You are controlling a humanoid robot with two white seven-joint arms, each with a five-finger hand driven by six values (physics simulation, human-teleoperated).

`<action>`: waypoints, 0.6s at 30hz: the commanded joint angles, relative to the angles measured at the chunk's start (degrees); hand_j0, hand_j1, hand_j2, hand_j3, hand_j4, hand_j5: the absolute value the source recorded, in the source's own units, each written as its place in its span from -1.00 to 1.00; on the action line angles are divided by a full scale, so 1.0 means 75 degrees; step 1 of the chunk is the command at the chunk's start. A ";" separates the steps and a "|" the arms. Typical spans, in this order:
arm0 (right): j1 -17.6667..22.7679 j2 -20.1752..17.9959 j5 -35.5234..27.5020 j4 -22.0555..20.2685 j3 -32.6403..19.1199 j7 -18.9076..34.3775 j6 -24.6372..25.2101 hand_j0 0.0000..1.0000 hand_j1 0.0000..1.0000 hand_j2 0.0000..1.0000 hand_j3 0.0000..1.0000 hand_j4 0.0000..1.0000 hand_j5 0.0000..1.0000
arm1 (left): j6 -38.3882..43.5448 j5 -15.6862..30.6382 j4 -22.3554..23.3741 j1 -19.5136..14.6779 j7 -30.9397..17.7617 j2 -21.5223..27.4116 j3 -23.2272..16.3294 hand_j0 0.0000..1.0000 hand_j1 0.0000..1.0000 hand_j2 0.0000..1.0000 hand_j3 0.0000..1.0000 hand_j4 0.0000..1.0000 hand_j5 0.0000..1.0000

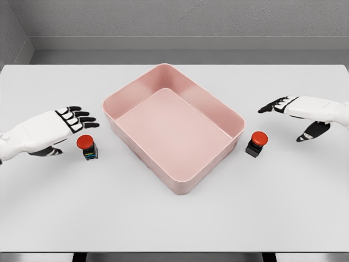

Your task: Put the industrial switch in the basket with both arms

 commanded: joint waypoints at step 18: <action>0.0070 0.0594 0.0559 0.0216 0.0252 0.0052 0.0659 0.66 0.66 0.66 0.66 0.66 0.66 | 0.0010 -0.0196 -0.0098 -0.0012 0.0027 -0.0233 -0.0205 1.00 1.00 1.00 1.00 1.00 1.00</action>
